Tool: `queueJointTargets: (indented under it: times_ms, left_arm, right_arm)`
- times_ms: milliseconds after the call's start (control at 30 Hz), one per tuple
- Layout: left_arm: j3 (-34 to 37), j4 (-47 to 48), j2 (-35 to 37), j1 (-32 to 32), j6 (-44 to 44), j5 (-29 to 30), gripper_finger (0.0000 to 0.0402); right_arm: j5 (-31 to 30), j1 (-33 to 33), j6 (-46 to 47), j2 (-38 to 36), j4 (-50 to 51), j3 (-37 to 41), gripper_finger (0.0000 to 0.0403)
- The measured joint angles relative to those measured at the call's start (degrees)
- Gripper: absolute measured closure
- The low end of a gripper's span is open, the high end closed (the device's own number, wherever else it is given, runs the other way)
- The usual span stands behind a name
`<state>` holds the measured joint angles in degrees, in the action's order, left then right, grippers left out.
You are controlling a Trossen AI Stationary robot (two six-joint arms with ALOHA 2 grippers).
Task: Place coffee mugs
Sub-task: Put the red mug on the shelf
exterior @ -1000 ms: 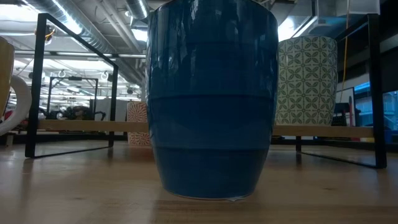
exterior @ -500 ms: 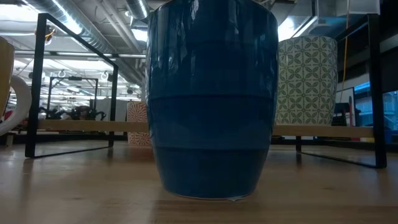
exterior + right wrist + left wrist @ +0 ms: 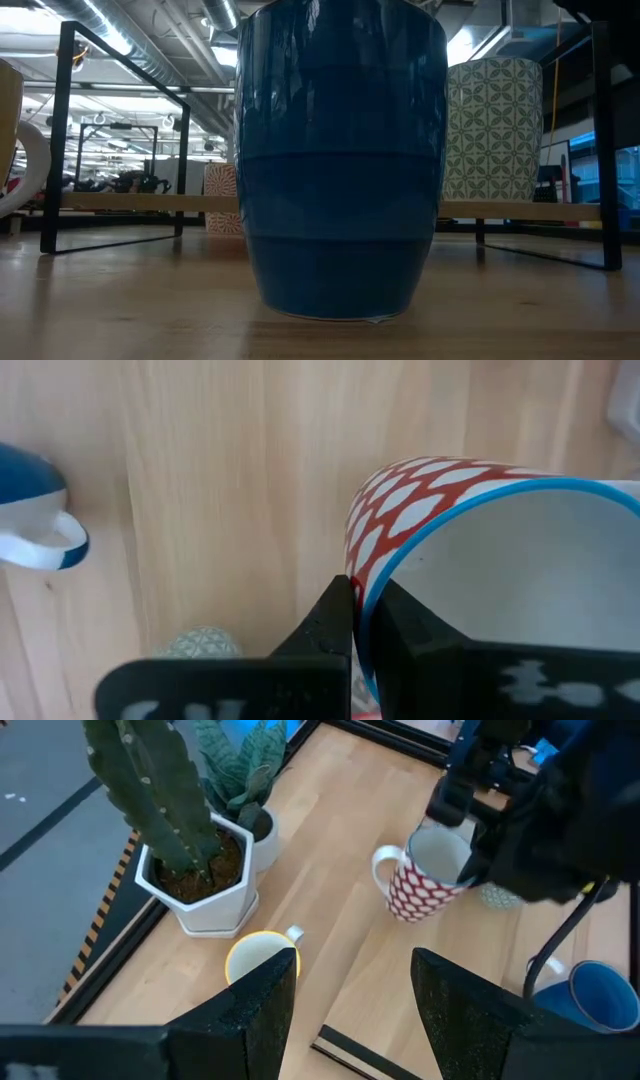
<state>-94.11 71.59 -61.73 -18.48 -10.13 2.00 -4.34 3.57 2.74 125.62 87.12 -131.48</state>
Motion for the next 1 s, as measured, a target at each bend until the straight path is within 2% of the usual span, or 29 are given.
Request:
queueJointTargets:
  times_ms: [567,1000]
  left_arm:
    - [0.0,-0.02,0.0,0.0,0.04,0.26,0.0208]
    - [0.0,-0.02,0.0,0.0,0.2,0.26,0.0208]
  right_arm:
    - [4.41,0.22,-0.05,3.34,0.92,0.02,0.0403]
    - [5.06,0.15,-0.22,4.14,-0.58,0.0,0.0403]
